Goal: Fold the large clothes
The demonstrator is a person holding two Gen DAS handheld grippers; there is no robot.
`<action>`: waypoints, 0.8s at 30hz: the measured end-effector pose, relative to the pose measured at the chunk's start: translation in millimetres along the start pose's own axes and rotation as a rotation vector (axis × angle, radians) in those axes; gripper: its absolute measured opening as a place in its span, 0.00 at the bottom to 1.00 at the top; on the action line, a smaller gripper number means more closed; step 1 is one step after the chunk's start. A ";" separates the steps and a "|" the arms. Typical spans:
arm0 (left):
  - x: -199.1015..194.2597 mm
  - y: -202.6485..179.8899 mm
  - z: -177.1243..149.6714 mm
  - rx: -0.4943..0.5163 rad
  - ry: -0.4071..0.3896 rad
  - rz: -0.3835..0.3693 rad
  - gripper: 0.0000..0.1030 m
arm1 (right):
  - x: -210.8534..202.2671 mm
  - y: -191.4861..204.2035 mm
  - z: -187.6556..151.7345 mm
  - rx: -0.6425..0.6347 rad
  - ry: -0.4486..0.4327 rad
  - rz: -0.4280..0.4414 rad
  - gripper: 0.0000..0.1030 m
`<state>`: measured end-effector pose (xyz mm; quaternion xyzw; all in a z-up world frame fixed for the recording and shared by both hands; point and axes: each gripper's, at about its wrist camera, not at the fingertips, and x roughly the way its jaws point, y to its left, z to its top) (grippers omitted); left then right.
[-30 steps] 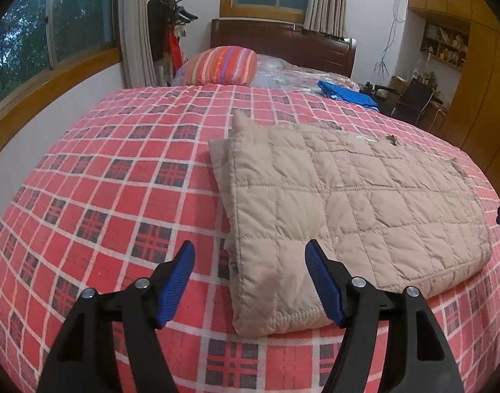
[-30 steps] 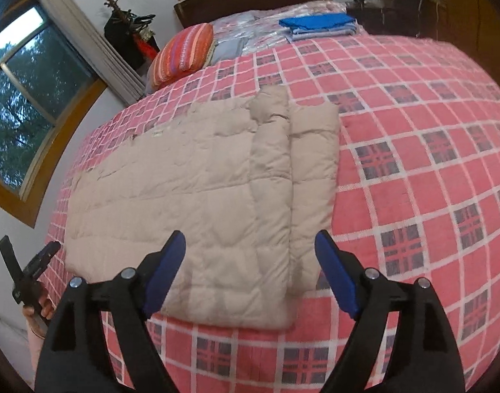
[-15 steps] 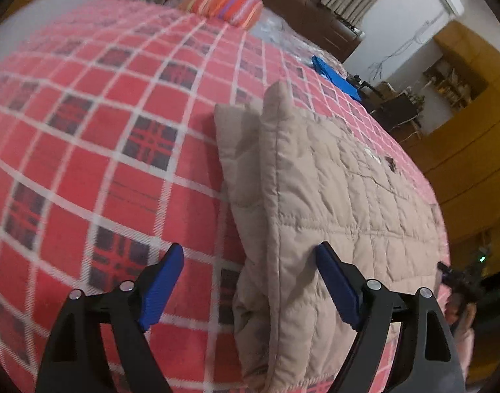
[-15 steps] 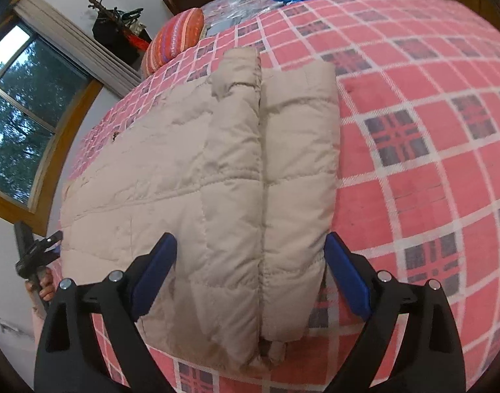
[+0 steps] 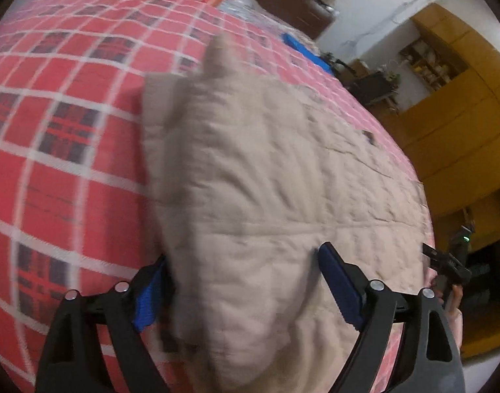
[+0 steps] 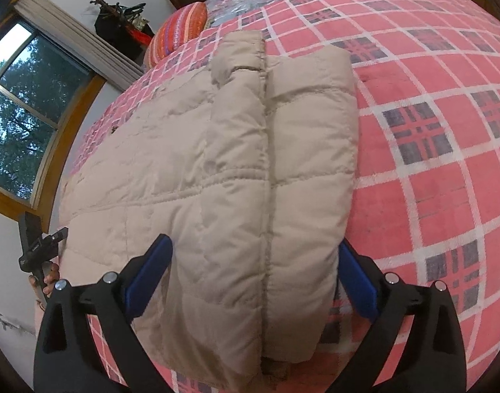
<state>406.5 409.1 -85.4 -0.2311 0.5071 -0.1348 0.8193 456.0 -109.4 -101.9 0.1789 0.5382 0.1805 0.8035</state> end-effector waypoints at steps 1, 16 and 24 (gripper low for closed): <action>1.5 -3.6 0.9 0.014 -0.004 0.025 0.74 | 0.5 3.1 0.1 -0.008 0.001 0.009 0.89; -38.2 -56.1 -10.7 0.050 -0.127 0.103 0.22 | -50.3 29.2 -7.3 -0.075 -0.046 0.146 0.21; -75.1 -96.0 -54.2 0.108 -0.132 0.026 0.21 | -121.7 43.4 -46.5 -0.147 -0.087 0.132 0.18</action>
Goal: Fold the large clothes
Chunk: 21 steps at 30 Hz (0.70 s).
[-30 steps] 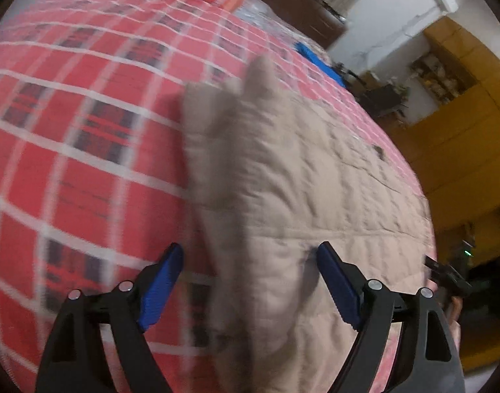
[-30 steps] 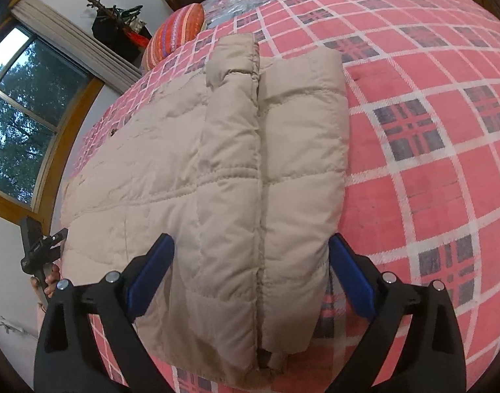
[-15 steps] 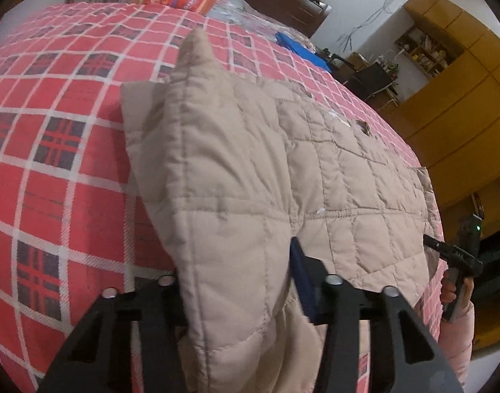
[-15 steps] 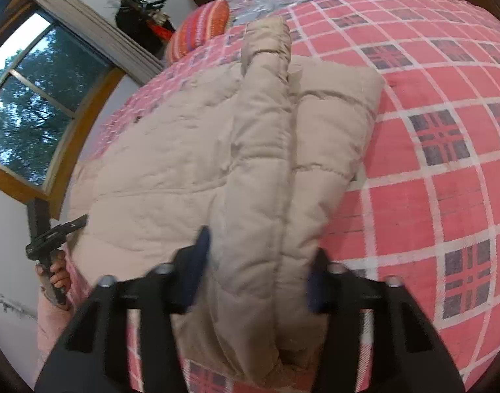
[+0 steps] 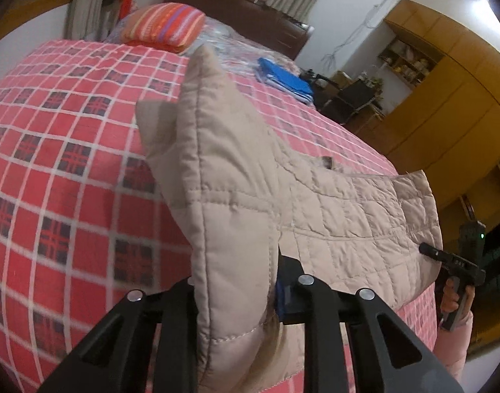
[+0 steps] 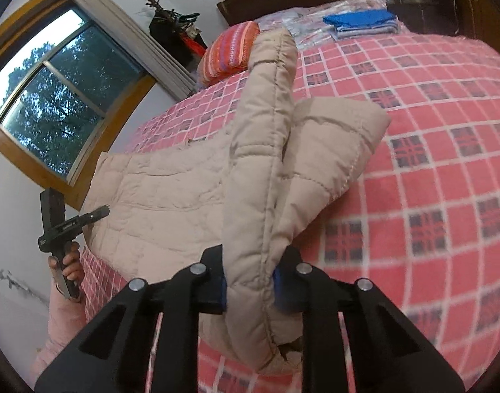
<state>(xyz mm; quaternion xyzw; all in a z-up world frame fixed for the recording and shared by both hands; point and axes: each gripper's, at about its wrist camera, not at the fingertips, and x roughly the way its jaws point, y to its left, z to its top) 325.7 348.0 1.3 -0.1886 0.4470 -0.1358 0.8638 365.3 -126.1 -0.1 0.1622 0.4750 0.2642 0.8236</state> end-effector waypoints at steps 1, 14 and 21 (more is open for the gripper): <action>-5.4 -1.2 -6.2 0.005 0.000 -0.009 0.21 | -15.2 3.0 -11.5 -0.019 -0.008 -0.007 0.18; -46.0 -47.2 -123.2 0.113 0.047 -0.003 0.23 | -99.0 3.8 -130.2 -0.006 0.004 -0.050 0.18; -34.6 -35.4 -154.2 0.116 0.027 0.054 0.27 | -79.6 -23.6 -157.2 0.082 0.038 -0.040 0.18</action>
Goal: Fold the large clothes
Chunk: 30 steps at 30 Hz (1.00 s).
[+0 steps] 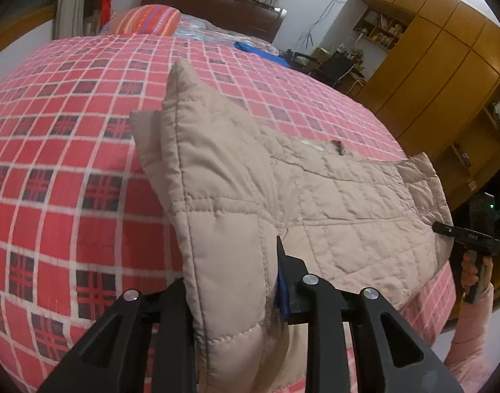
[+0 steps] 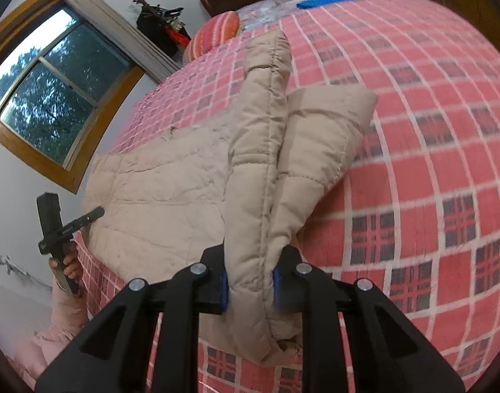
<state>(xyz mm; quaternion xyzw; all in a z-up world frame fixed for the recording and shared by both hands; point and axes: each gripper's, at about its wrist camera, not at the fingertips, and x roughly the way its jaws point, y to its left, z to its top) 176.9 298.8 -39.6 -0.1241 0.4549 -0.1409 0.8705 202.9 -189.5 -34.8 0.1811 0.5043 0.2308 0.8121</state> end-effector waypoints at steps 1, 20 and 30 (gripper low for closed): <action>1.4 -0.7 -4.8 0.002 0.000 0.011 0.29 | 3.0 -3.7 -0.6 0.010 0.004 0.003 0.18; 4.1 -8.9 -27.9 0.084 -0.061 0.157 0.46 | 34.9 -32.3 -17.6 0.099 -0.026 -0.011 0.36; -18.6 -23.7 -39.0 0.152 -0.088 0.241 0.49 | -8.5 -4.1 -11.1 0.044 -0.115 -0.142 0.45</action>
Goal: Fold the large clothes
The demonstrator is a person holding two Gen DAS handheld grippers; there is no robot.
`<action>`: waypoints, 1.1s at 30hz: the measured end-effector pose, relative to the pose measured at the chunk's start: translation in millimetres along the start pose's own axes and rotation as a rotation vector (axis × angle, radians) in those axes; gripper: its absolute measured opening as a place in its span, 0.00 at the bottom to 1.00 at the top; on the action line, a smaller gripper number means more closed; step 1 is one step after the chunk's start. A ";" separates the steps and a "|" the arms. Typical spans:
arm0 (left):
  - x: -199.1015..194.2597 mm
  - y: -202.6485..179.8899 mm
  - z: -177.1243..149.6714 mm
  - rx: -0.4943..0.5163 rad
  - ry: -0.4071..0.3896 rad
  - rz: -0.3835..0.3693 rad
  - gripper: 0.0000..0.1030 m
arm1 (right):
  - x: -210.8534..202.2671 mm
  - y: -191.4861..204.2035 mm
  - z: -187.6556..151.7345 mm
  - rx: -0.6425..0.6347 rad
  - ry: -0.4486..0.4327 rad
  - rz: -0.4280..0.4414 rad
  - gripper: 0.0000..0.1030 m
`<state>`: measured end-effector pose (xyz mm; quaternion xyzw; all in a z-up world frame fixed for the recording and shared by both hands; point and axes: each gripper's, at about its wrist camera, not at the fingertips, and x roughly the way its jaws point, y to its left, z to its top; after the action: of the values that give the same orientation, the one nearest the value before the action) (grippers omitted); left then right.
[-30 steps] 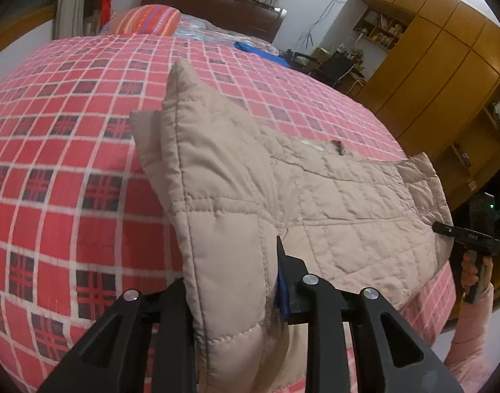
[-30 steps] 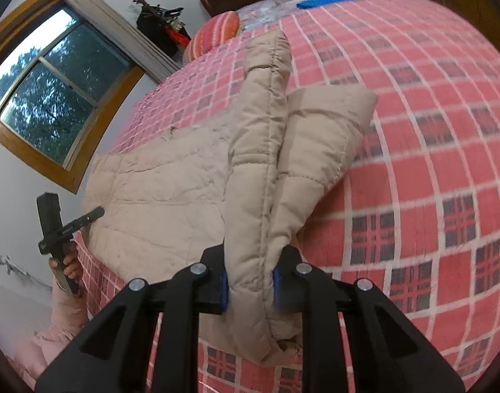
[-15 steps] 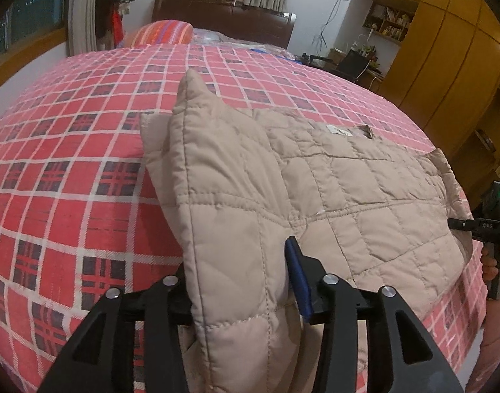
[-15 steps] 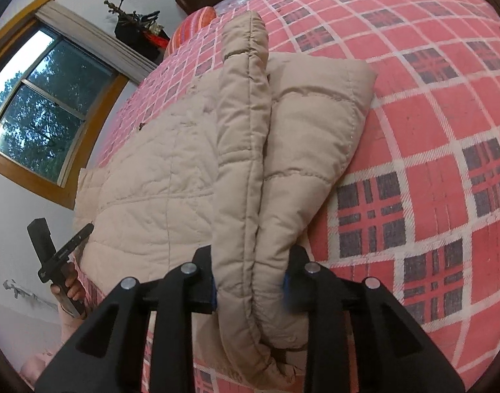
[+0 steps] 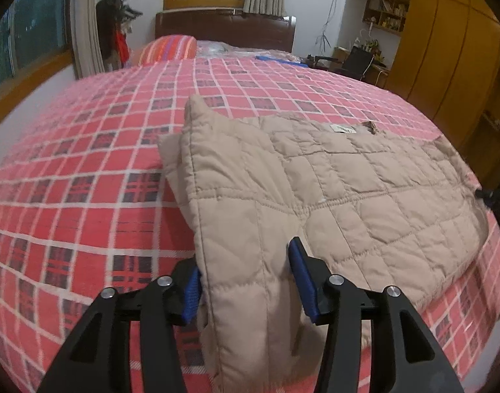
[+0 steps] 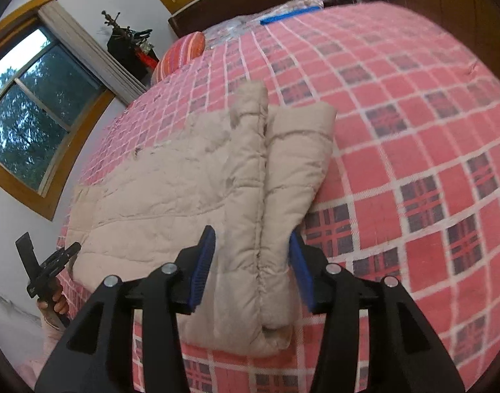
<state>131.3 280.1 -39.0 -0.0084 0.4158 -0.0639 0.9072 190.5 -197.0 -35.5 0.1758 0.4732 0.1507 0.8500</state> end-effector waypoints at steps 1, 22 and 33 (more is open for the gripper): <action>-3.9 -0.4 -0.3 0.002 -0.002 0.006 0.49 | -2.7 4.2 -0.8 -0.015 -0.004 -0.009 0.45; -42.6 -85.6 20.5 0.133 -0.104 -0.042 0.59 | 25.8 34.2 -12.6 -0.134 0.061 -0.046 0.47; 57.1 -101.6 25.7 0.036 0.140 -0.052 0.61 | 41.1 19.9 -14.3 -0.093 0.102 0.014 0.47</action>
<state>176.6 171.3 -58.3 0.0015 0.4766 -0.0955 0.8739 197.3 -159.6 -64.6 0.1317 0.5072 0.1873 0.8309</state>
